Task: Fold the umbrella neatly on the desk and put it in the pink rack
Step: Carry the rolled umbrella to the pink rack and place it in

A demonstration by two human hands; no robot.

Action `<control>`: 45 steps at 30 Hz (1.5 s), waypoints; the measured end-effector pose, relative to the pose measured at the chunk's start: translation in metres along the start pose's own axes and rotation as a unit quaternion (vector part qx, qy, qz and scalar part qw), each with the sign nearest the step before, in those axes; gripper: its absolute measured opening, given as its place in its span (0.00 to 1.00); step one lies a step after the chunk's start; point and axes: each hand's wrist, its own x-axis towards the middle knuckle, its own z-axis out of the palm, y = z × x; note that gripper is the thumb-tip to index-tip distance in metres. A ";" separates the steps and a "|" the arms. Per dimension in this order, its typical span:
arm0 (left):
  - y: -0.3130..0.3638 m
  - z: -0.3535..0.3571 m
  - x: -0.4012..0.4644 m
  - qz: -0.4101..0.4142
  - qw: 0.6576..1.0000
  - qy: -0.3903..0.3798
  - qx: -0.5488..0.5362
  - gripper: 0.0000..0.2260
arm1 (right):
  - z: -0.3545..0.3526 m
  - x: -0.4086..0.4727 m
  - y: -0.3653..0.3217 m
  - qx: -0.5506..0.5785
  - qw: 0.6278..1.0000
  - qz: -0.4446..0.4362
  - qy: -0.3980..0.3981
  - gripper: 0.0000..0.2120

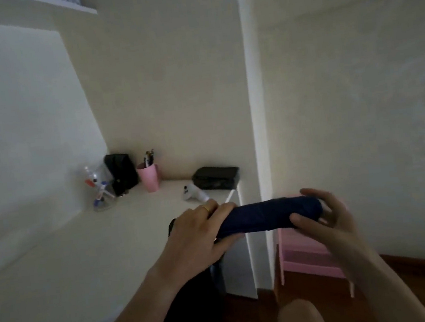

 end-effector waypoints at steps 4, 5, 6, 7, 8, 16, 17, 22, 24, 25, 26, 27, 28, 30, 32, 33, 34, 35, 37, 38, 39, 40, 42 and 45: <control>0.044 0.049 0.044 0.057 0.998 0.011 0.002 0.22 | -0.075 0.001 0.011 -0.400 0.905 -0.140 0.042 0.36; 0.055 0.061 0.055 0.067 0.998 0.006 -0.004 0.22 | -0.085 0.001 0.016 -0.478 0.863 -0.161 0.025 0.36; 0.066 0.074 0.065 0.076 0.997 -0.004 -0.006 0.22 | -0.095 0.003 0.024 -0.541 0.824 -0.170 0.009 0.36; 0.076 0.086 0.074 0.085 0.996 -0.014 -0.002 0.23 | -0.104 0.007 0.030 -0.590 0.789 -0.171 0.001 0.36; 0.084 0.098 0.083 0.097 0.995 -0.022 0.001 0.23 | -0.112 0.013 0.036 -0.628 0.758 -0.174 -0.001 0.35; 0.092 0.214 0.141 0.106 0.985 -0.101 -0.085 0.24 | -0.161 0.090 0.111 -0.662 0.737 -0.139 0.000 0.26; 0.087 0.238 0.147 0.104 0.982 -0.117 -0.105 0.24 | -0.168 0.102 0.129 -0.667 0.734 -0.129 0.003 0.27; 0.069 0.371 0.186 0.095 0.968 -0.174 -0.153 0.25 | -0.205 0.180 0.226 -0.685 0.725 -0.074 0.006 0.29; 0.062 0.432 0.210 0.087 0.968 -0.183 -0.148 0.25 | -0.221 0.221 0.265 -0.695 0.716 -0.063 0.009 0.28; 0.059 0.463 0.222 0.083 0.968 -0.187 -0.148 0.25 | -0.230 0.243 0.284 -0.698 0.714 -0.056 0.011 0.26; 0.056 0.493 0.235 0.077 0.967 -0.191 -0.149 0.25 | -0.239 0.266 0.304 -0.701 0.712 -0.049 0.011 0.25; 0.053 0.522 0.247 0.070 0.966 -0.198 -0.150 0.25 | -0.247 0.289 0.324 -0.700 0.713 -0.041 0.011 0.23; 0.050 0.550 0.259 0.062 0.964 -0.206 -0.153 0.25 | -0.256 0.311 0.344 -0.695 0.718 -0.031 0.009 0.21; 0.045 0.606 0.277 0.045 0.957 -0.233 -0.166 0.25 | -0.274 0.352 0.388 -0.685 0.728 0.000 -0.012 0.18; 0.039 0.661 0.287 0.028 0.949 -0.261 -0.175 0.23 | -0.291 0.384 0.434 -0.681 0.731 0.031 -0.046 0.17; 0.036 0.687 0.289 0.016 0.944 -0.276 -0.180 0.23 | -0.299 0.398 0.455 -0.676 0.733 0.047 -0.064 0.17; 0.033 0.713 0.291 0.005 0.938 -0.293 -0.187 0.23 | -0.306 0.409 0.476 -0.671 0.735 0.058 -0.081 0.16; 0.030 0.737 0.292 -0.004 0.931 -0.311 -0.194 0.23 | -0.312 0.419 0.495 -0.668 0.734 0.069 -0.097 0.16; 0.026 0.781 0.292 -0.012 0.916 -0.345 -0.204 0.22 | -0.325 0.433 0.529 -0.660 0.735 0.098 -0.123 0.14; 0.024 0.800 0.291 -0.017 0.909 -0.359 -0.211 0.22 | -0.332 0.438 0.546 -0.651 0.739 0.111 -0.131 0.14; 0.023 0.818 0.290 -0.018 0.903 -0.370 -0.220 0.22 | -0.339 0.442 0.561 -0.639 0.747 0.126 -0.135 0.15; 0.022 0.834 0.288 -0.019 0.897 -0.380 -0.226 0.21 | -0.344 0.444 0.575 -0.623 0.758 0.139 -0.138 0.15; 0.020 0.860 0.283 -0.024 0.886 -0.395 -0.243 0.21 | -0.354 0.448 0.598 -0.595 0.773 0.163 -0.147 0.15; 0.023 0.880 0.274 -0.043 0.872 -0.402 -0.275 0.18 | -0.359 0.449 0.616 -0.584 0.777 0.189 -0.137 0.14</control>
